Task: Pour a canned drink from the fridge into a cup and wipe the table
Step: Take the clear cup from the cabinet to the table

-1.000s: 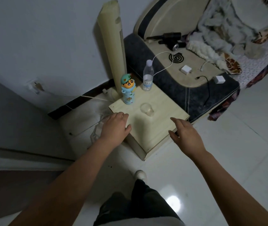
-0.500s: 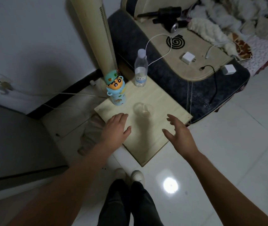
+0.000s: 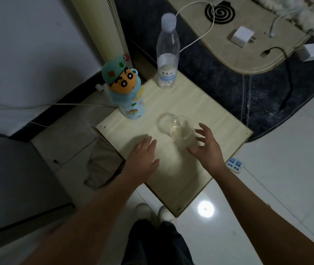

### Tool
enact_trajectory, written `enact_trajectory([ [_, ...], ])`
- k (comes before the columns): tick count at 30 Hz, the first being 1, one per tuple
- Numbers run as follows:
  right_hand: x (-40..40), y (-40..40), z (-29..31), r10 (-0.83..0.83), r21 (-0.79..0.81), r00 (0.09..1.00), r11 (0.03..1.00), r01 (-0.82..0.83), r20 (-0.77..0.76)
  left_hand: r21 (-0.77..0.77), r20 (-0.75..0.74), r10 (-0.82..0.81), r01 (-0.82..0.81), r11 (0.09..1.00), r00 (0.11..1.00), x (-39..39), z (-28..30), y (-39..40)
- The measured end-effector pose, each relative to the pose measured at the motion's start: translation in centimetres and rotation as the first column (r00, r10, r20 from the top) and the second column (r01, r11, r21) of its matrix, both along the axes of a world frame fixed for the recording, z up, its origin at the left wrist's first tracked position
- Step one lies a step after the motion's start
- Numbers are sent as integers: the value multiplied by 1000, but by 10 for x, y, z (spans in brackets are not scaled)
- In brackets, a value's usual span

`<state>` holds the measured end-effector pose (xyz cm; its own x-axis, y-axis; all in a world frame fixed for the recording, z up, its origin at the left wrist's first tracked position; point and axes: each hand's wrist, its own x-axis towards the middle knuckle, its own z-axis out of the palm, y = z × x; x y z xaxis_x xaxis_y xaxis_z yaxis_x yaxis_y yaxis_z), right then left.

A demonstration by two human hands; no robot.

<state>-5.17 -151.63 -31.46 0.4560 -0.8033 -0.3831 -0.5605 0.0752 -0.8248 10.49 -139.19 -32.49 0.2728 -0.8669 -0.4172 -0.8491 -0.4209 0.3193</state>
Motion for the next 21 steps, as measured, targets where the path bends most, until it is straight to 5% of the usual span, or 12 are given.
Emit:
enact_trajectory([
  [14, 38, -7, -30, -8, -38, 994, 999, 13, 113, -101, 62, -49, 55, 993, 997, -8, -30, 14],
  [21, 36, -5, -20, -29, -76, 994, 996, 37, 102, -42, 218, -110, 122, 992, 970, -6, -34, 16],
])
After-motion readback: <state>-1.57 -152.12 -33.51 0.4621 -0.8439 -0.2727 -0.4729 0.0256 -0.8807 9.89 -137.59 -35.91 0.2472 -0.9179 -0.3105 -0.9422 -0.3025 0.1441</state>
